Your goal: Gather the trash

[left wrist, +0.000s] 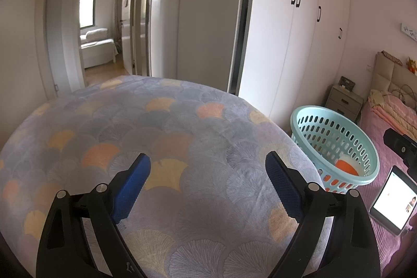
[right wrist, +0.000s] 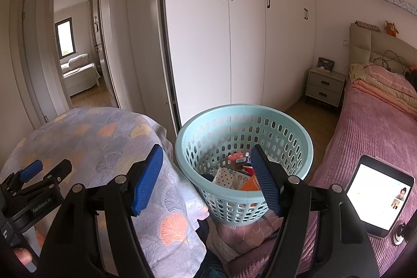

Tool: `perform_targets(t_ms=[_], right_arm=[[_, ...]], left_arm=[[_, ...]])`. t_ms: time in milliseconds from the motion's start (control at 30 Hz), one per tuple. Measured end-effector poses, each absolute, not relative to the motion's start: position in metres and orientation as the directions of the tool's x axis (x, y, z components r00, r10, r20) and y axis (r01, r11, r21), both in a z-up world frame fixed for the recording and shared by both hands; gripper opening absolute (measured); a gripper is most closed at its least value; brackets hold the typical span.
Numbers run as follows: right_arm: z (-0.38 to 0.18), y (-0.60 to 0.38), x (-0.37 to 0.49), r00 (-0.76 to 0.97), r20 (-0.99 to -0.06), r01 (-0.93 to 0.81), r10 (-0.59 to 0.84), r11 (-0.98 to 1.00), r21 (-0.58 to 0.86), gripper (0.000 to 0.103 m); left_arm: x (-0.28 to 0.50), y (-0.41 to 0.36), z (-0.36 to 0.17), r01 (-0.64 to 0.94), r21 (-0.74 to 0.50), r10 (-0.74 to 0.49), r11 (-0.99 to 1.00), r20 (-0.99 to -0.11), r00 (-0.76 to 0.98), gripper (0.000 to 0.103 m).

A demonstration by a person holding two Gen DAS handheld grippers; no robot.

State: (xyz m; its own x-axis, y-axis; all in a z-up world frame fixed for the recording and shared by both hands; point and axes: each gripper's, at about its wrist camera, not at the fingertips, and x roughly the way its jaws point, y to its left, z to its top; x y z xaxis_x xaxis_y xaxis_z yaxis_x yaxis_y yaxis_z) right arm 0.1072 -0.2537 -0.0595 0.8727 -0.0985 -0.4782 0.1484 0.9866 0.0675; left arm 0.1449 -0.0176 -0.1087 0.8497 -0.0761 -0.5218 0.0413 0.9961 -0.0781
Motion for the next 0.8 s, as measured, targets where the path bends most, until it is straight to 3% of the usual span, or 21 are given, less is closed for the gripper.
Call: perform_targets(t_ms=[800], right_arm=[[-0.0609, -0.2538, 0.1090, 0.872, -0.480, 0.140, -0.094, 0.988, 0.060, 0.066]], left_arm=[[0.1462, -0.0171, -0.1085, 0.042, -0.078, -0.077, 0.996, -0.522, 0.849, 0.087]])
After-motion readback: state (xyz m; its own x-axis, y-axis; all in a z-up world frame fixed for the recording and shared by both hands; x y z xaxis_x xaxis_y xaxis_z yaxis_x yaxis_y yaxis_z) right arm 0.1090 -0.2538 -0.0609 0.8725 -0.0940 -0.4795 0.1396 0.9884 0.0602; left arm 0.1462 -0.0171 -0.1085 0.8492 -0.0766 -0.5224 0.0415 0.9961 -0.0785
